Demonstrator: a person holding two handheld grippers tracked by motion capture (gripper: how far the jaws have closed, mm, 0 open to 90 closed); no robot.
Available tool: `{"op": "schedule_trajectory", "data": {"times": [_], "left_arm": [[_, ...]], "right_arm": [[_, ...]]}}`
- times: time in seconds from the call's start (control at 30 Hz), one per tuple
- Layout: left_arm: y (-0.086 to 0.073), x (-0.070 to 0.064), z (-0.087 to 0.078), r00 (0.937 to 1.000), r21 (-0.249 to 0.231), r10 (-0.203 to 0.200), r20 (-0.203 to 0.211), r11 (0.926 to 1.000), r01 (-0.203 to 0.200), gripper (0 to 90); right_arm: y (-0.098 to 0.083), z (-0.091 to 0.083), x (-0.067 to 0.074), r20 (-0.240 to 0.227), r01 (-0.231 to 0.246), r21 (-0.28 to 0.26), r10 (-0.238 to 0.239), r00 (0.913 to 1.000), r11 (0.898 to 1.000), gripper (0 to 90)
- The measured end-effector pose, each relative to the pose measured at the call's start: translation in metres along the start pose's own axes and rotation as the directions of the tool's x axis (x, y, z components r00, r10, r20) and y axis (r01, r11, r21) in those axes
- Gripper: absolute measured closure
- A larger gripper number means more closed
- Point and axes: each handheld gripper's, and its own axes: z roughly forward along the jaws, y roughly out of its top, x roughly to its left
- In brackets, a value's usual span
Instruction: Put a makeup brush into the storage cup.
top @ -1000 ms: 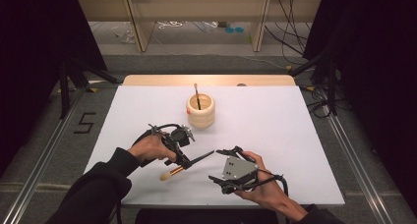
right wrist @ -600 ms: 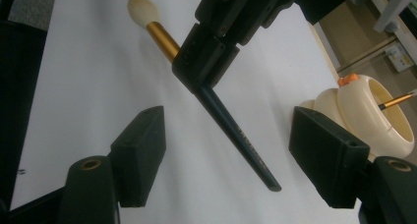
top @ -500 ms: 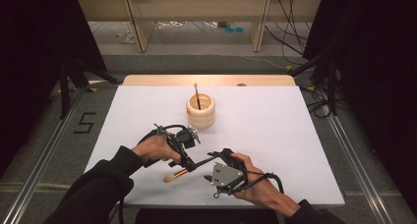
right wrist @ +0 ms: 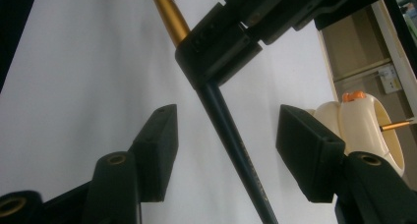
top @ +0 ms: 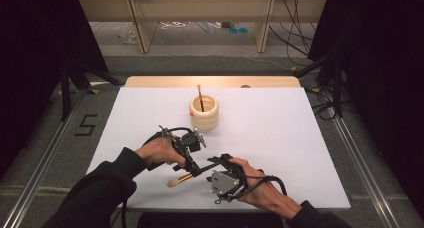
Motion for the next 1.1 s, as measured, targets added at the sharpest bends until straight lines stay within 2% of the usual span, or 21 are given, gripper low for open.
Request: {"op": "schedule_trajectory", "data": {"times": [0.07,0.1,0.13,0.2,0.3,0.33,0.4,0.5,0.53,0.57,0.6,0.73,0.8,0.93,1.0,1.03,1.07,1.1], "left_arm": [[0.001,0.0,0.0,0.9998,0.015,0.017,0.002,0.9997,-0.017,78.3],[0.002,0.0,0.0,0.9996,0.027,0.027,0.0,0.9993,-0.027,78.3],[0.003,-0.001,0.0,0.9995,0.029,0.03,0.001,0.9991,-0.03,78.3],[0.004,-0.001,0.0,0.9996,0.032,0.029,0.002,0.9991,-0.029,78.3],[0.006,-0.002,0.001,0.9994,0.037,0.033,0.007,0.9988,-0.033,78.3],[0.006,-0.002,0.001,0.9993,0.043,0.036,0.008,0.9984,-0.036,78.3],[0.007,-0.003,0.002,0.9993,0.047,0.036,0.009,0.9983,-0.036,78.3],[0.009,-0.003,0.001,0.9991,0.053,0.041,0.01,0.9977,-0.041,78.3],[0.009,-0.003,0.002,0.9991,0.054,0.04,0.01,0.9977,-0.041,78.3],[0.009,-0.003,0.002,0.9992,0.055,0.04,0.008,0.9977,-0.04,78.3],[0.009,-0.003,0.002,0.9991,0.059,0.04,0.011,0.9974,-0.041,78.3],[0.011,-0.005,0.002,0.999,0.061,0.043,0.015,0.9972,-0.044,78.3],[0.012,-0.005,0.001,0.9988,0.065,0.049,0.012,0.9967,-0.049,78.3],[0.014,-0.006,0.001,0.9987,0.078,0.05,0.013,0.9957,-0.051,78.3],[0.014,-0.006,0.002,0.9987,0.084,0.05,0.011,0.9952,-0.051,78.3],[0.014,-0.007,0.002,0.9992,0.082,0.037,0.015,0.9959,-0.039,78.3],[0.014,-0.007,0.002,0.999,0.088,0.043,0.012,0.9952,-0.044,78.3],[0.015,-0.007,0.002,0.9989,0.087,0.045,0.011,0.9951,-0.046,78.2]], "right_arm": [[0.0,0.001,0.0,-0.01,0.031,-0.007,-0.031,0.9995,0.999,46.1],[0.001,0.001,0.001,0.002,0.018,0.004,-0.018,0.9998,1.0,47.5],[0.0,0.002,0.0,-0.015,0.042,-0.002,-0.042,0.999,0.999,48.5],[0.0,0.002,0.002,-0.007,0.031,0.01,-0.031,0.9995,0.999,51.1],[0.0,0.002,0.001,-0.024,0.064,0.004,-0.064,0.9977,0.998,55.3],[0.0,0.002,0.002,-0.016,0.048,0.017,-0.048,0.9987,0.999,56.5],[-0.001,0.003,0.002,-0.038,0.077,0.012,-0.077,0.9963,0.997,59.0],[-0.001,0.003,0.003,-0.027,0.079,0.027,-0.078,0.9966,0.996,62.0],[-0.001,0.004,0.003,-0.039,0.101,0.021,-0.1,0.9942,0.995,62.7],[-0.001,0.004,0.004,-0.032,0.086,0.027,-0.085,0.9959,0.996,63.5],[-0.001,0.005,0.004,-0.045,0.107,0.022,-0.106,0.9934,0.994,64.4],[-0.001,0.006,0.004,-0.052,0.123,0.025,-0.122,0.9912,0.992,67.2],[-0.001,0.007,0.001,-0.051,0.175,0.009,-0.175,0.9833,0.984,68.0],[0.0,0.008,0.001,-0.052,0.204,0.01,-0.204,0.9777,0.979,70.0],[0.0,0.008,0.002,-0.055,0.204,0.012,-0.203,0.9776,0.979,71.0],[0.0,0.007,0.003,-0.051,0.197,0.02,-0.196,0.9793,0.98,71.3],[0.0,0.008,0.003,-0.059,0.207,0.015,-0.206,0.9769,0.978,71.7],[0.0,0.007,0.003,-0.046,0.199,0.03,-0.197,0.9793,0.98,72.0]]}}
